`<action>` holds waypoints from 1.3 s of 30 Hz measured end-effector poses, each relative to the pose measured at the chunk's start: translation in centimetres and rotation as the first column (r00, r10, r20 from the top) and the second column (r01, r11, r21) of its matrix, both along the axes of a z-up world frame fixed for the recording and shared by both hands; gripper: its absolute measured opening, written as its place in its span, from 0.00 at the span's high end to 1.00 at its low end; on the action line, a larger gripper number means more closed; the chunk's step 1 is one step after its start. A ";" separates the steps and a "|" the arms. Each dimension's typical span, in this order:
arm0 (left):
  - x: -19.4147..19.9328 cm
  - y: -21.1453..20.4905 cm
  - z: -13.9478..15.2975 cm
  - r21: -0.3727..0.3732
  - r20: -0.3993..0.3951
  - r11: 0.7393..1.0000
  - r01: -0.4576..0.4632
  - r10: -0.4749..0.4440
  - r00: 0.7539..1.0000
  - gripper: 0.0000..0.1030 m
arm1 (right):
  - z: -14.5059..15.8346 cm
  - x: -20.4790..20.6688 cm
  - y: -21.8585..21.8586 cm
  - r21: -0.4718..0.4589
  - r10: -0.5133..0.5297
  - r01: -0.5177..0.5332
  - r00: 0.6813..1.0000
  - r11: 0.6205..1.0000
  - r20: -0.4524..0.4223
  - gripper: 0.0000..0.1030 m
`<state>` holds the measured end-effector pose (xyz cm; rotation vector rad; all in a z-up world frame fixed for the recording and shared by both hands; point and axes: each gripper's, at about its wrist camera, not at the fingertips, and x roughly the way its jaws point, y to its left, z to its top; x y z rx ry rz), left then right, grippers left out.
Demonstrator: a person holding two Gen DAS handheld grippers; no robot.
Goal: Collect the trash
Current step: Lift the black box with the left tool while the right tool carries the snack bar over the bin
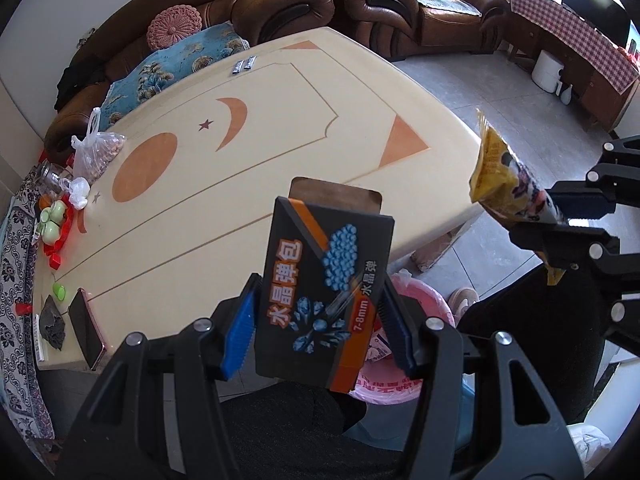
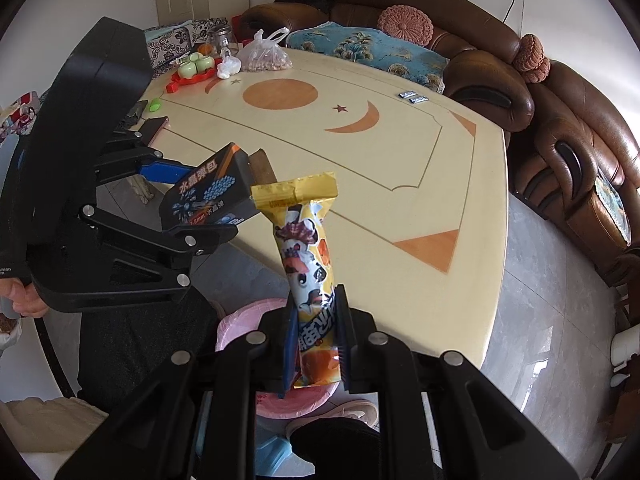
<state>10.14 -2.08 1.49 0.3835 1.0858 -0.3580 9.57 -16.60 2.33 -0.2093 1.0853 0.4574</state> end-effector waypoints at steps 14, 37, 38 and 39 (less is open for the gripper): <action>-3.4 0.4 -7.2 -0.078 -0.146 0.997 -0.005 -0.006 0.989 0.45 | -5.7 -3.4 0.0 0.040 -0.021 0.026 0.994 0.999 -0.107 0.84; -3.7 -0.1 -22.2 -0.071 -0.370 0.994 -0.085 0.053 0.927 0.45 | -21.4 -4.6 0.9 0.028 -0.080 0.092 0.952 0.995 -0.295 0.84; -3.6 -0.3 -22.8 -0.071 -0.379 0.994 -0.088 0.054 0.924 0.45 | -22.0 -4.5 0.9 0.024 -0.084 0.095 0.950 0.995 -0.300 0.84; -3.6 -0.3 -23.6 -0.068 -0.385 0.994 -0.090 0.057 0.921 0.45 | -22.7 -4.4 0.9 0.026 -0.090 0.103 0.946 0.994 -0.312 0.84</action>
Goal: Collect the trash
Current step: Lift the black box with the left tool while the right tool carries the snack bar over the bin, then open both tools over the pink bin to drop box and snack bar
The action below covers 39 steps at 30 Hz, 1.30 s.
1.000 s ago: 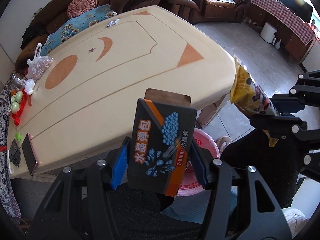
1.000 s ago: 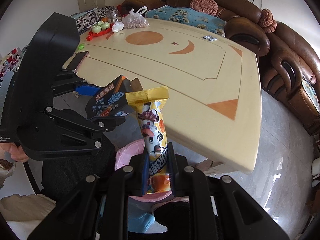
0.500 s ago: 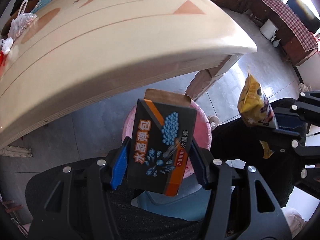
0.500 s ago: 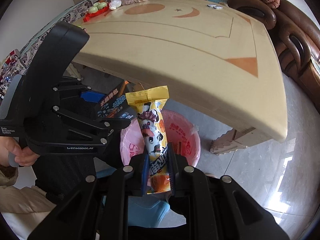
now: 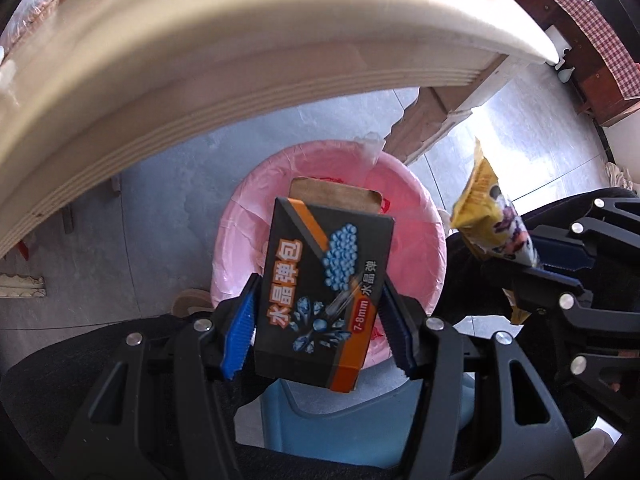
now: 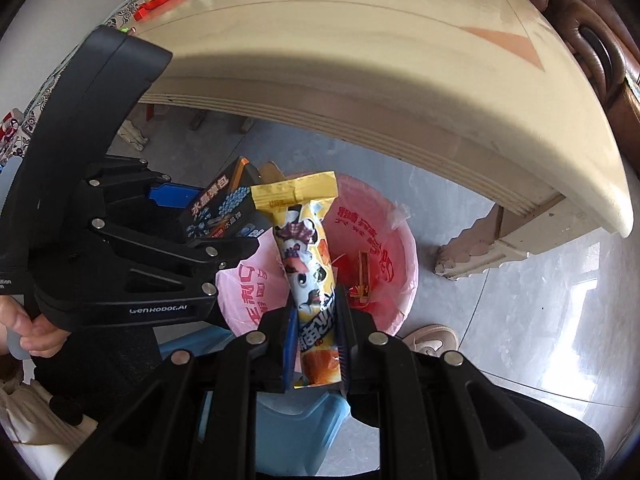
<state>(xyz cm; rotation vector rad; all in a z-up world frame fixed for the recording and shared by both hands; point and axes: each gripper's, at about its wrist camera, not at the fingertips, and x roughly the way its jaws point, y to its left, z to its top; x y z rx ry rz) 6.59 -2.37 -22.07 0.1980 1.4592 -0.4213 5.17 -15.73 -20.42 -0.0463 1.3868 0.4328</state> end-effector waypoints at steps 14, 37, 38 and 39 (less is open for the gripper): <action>1.5 0.0 -8.0 0.047 -0.147 0.997 -0.067 0.073 0.986 0.45 | -8.8 1.7 0.0 -0.006 -0.094 0.094 0.987 0.996 -0.129 0.84; 2.5 -0.6 -14.3 0.113 -0.286 0.991 -0.075 0.105 0.953 0.45 | -17.2 1.9 0.1 -0.036 -0.099 0.092 0.954 0.995 -0.284 0.83; 2.5 -0.8 -14.5 0.119 -0.287 0.990 -0.074 0.106 0.952 0.45 | -17.3 2.0 0.1 -0.039 -0.097 0.090 0.954 0.995 -0.284 0.83; 2.6 -0.8 -14.6 0.127 -0.291 0.989 -0.072 0.106 0.951 0.45 | -17.4 2.0 0.2 -0.043 -0.096 0.087 0.954 0.995 -0.284 0.81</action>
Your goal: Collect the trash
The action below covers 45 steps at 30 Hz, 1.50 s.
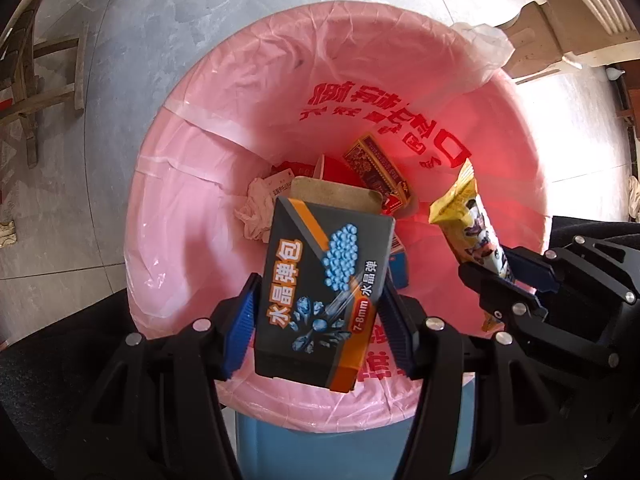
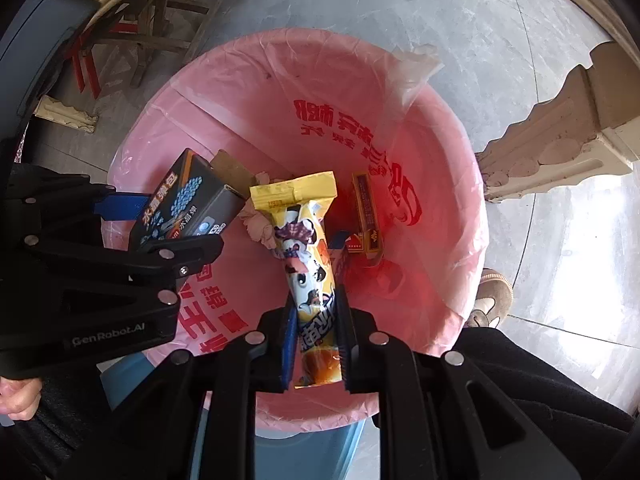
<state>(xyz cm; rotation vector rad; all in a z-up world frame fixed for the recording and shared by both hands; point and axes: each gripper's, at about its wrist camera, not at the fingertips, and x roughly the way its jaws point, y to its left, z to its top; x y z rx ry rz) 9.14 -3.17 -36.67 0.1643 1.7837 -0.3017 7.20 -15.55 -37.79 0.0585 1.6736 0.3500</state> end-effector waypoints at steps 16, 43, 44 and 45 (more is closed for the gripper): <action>-0.2 -0.5 -1.6 0.093 -0.014 0.994 0.055 -0.054 0.998 0.31 | 0.3 0.5 -0.4 -0.018 -0.012 0.012 1.000 1.000 0.017 0.63; -1.5 -1.5 3.1 0.176 0.130 0.984 0.019 -0.042 0.991 0.31 | 5.0 -1.8 -1.7 -0.103 -0.099 0.109 0.990 0.989 0.098 0.49; -1.7 -1.7 3.6 0.183 0.145 0.983 0.015 -0.042 0.988 0.31 | 5.6 -2.0 -1.8 -0.107 -0.104 0.116 0.988 0.988 0.113 0.49; -1.8 -1.7 4.2 0.184 0.162 0.983 0.007 -0.037 0.986 0.31 | 6.3 -2.3 -1.9 -0.112 -0.106 0.122 0.985 0.986 0.136 0.48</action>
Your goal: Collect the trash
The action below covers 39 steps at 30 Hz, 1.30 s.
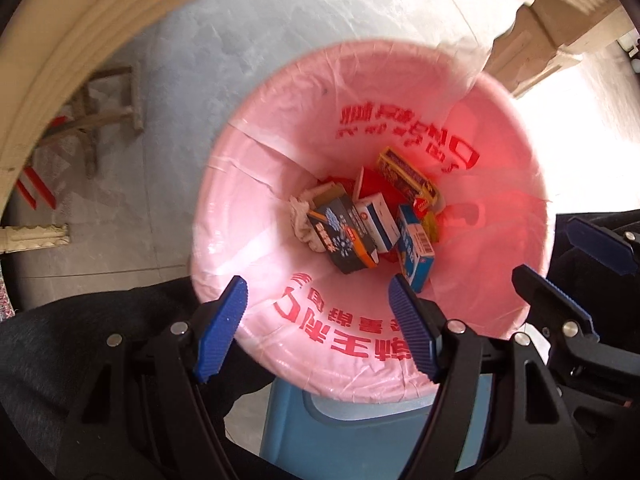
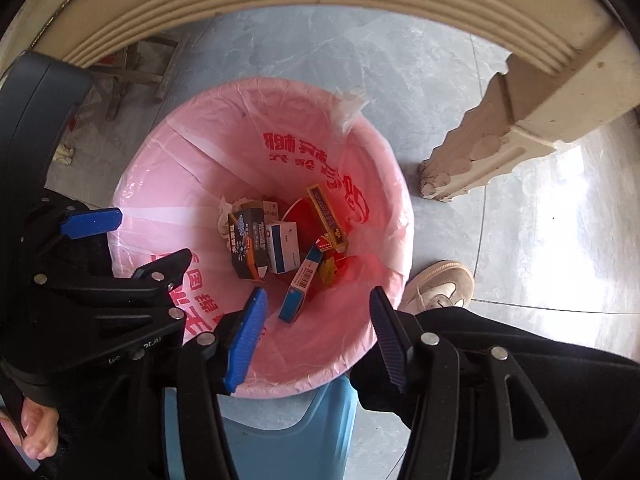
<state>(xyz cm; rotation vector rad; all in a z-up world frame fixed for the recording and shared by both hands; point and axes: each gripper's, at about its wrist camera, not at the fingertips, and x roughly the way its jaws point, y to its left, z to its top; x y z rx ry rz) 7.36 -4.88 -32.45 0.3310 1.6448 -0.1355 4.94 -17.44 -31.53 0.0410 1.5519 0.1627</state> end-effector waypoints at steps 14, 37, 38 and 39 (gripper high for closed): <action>-1.8 -1.1 9.7 -0.108 0.223 0.992 -0.061 0.084 0.971 0.31 | 9.6 -3.3 -2.9 -0.005 -0.118 0.124 0.953 0.992 0.277 0.47; -6.4 -1.7 34.3 -0.214 0.740 0.977 -0.008 0.168 0.651 0.13 | 33.6 -9.9 -4.8 -0.019 -0.145 0.261 0.594 0.965 0.792 0.07; -6.8 -1.8 35.1 -0.209 0.754 0.978 -0.009 0.167 0.635 0.13 | 34.3 -10.4 -4.5 -0.030 -0.139 0.271 0.581 0.962 0.802 0.07; -7.2 -1.8 35.8 -0.200 0.766 0.980 -0.014 0.166 0.621 0.11 | 35.3 -11.0 -4.2 -0.044 -0.129 0.281 0.566 0.959 0.814 0.07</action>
